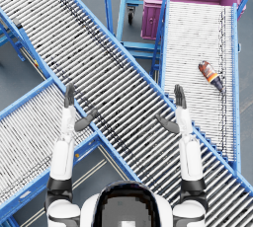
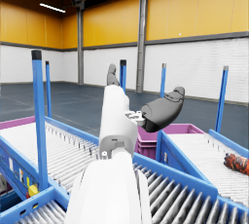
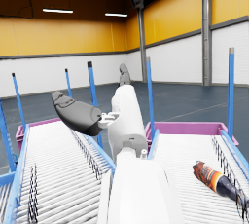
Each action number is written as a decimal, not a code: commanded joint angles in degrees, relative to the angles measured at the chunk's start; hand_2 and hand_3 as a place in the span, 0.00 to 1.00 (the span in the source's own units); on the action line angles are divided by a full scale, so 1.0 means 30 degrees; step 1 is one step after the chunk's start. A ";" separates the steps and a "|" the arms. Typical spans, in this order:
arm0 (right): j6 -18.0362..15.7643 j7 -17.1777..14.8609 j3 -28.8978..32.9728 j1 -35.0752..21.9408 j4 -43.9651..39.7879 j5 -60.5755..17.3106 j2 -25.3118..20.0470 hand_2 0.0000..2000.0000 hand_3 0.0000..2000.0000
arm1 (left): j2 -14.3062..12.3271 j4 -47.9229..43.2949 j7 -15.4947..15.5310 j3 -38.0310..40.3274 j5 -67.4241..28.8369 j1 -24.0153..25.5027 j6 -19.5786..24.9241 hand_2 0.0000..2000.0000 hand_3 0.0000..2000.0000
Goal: Pick up the oil and place it on the left assembly line, put the cola on the right, and keep Sprite still
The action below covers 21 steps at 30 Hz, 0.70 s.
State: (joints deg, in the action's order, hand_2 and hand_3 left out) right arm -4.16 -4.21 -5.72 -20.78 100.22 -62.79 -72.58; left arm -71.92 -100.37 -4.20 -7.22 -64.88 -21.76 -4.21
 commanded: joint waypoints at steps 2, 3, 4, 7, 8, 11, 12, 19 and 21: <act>-0.0159 -0.0161 -0.0598 0.0432 0.0276 0.0562 0.0353 0.00 0.00 | 0.0287 -0.0261 -0.0160 -0.0444 0.0774 0.0533 -0.0160 0.00 0.00; -0.0238 -0.0241 -0.0897 0.0649 0.0414 0.0843 0.0530 0.00 0.00 | 0.0431 -0.0391 -0.0240 -0.0665 0.1161 0.0800 -0.0241 0.00 0.00; -0.0386 -0.0390 -0.1454 0.1056 0.0670 0.1367 0.0861 0.00 0.00 | 0.0699 -0.0632 -0.0389 -0.1079 0.1883 0.1302 -0.0390 0.00 0.00; -0.0470 -0.0475 -0.1772 0.1280 0.0814 0.1663 0.1044 0.00 0.00 | 0.0847 -0.0768 -0.0473 -0.1314 0.2293 0.1579 -0.0475 0.00 0.00; -0.0483 -0.0489 -0.1824 0.1316 0.0837 0.1712 0.1074 0.00 0.00 | 0.0871 -0.0790 -0.0487 -0.1354 0.2360 0.1623 -0.0489 0.00 0.00; -0.0505 -0.0511 -0.1908 0.1370 0.0875 0.1791 0.1120 0.00 0.00 | 0.0908 -0.0825 -0.0510 -0.1417 0.2468 0.1690 -0.0511 0.00 0.00; -0.0509 -0.0515 -0.1922 0.1379 0.0881 0.1804 0.1127 0.00 0.00 | 0.0913 -0.0831 -0.0513 -0.1427 0.2486 0.1701 -0.0515 0.00 0.00; -0.0517 -0.0523 -0.1954 0.1397 0.0896 0.1833 0.1143 0.00 0.00 | 0.0926 -0.0845 -0.0522 -0.1451 0.2526 0.1724 -0.0523 0.00 0.00; -0.0518 -0.0524 -0.1956 0.1398 0.0896 0.1835 0.1144 0.00 0.00 | 0.0927 -0.0845 -0.0522 -0.1452 0.2528 0.1725 -0.0523 0.00 0.00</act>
State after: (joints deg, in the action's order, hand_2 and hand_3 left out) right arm -5.72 -5.78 -11.58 -16.58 102.91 -57.29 -69.14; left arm -69.14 -102.91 -5.76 -11.58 -57.29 -16.58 -5.78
